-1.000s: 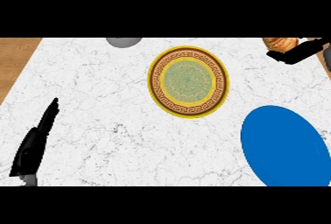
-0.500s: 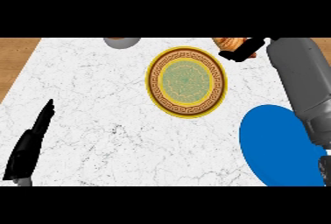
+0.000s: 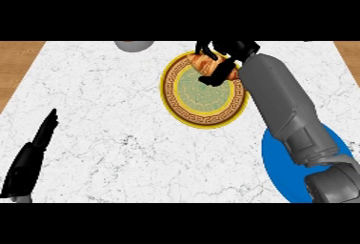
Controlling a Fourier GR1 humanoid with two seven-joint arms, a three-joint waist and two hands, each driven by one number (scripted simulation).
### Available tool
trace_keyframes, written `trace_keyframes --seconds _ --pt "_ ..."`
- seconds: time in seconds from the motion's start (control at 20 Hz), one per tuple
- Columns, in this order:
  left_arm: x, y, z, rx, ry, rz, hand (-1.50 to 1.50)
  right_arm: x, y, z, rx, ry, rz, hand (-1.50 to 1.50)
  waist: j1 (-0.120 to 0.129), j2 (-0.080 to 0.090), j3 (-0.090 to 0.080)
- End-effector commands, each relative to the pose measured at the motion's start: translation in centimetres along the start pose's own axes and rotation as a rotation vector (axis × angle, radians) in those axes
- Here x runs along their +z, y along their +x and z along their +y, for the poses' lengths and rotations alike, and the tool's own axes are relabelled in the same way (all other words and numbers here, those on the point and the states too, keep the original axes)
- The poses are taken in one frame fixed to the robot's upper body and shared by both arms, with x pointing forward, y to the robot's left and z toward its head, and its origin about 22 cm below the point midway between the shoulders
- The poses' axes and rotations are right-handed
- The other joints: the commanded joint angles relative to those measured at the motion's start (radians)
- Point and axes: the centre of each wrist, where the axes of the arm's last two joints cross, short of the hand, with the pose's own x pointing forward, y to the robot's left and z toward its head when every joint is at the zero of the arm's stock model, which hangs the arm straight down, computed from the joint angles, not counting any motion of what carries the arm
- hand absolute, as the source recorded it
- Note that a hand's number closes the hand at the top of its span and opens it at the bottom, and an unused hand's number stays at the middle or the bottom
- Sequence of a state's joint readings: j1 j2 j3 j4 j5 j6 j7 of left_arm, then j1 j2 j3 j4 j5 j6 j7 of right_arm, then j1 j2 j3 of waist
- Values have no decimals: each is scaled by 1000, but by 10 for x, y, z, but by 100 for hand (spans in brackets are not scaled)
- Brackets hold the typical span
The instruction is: Pick the croissant from the plate and place it in the plate
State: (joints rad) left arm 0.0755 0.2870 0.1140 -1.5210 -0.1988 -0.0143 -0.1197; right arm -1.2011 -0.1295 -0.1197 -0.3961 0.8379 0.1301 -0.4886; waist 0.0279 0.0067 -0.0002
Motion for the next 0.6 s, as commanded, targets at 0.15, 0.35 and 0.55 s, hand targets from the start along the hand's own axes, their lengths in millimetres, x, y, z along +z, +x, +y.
trace_keyframes --seconds 0.15,0.35,0.55 --pt "-4 -2 -4 0 6 -5 0 -1 -6 49 -229 45 112 150 8 5 0" --pt "-10 -3 -3 -3 7 6 0 3 -11 66 -167 30 215 -150 6 6 0" --pt "-6 1 1 5 -8 11 0 2 -9 73 -221 0 163 -150 4 3 1"
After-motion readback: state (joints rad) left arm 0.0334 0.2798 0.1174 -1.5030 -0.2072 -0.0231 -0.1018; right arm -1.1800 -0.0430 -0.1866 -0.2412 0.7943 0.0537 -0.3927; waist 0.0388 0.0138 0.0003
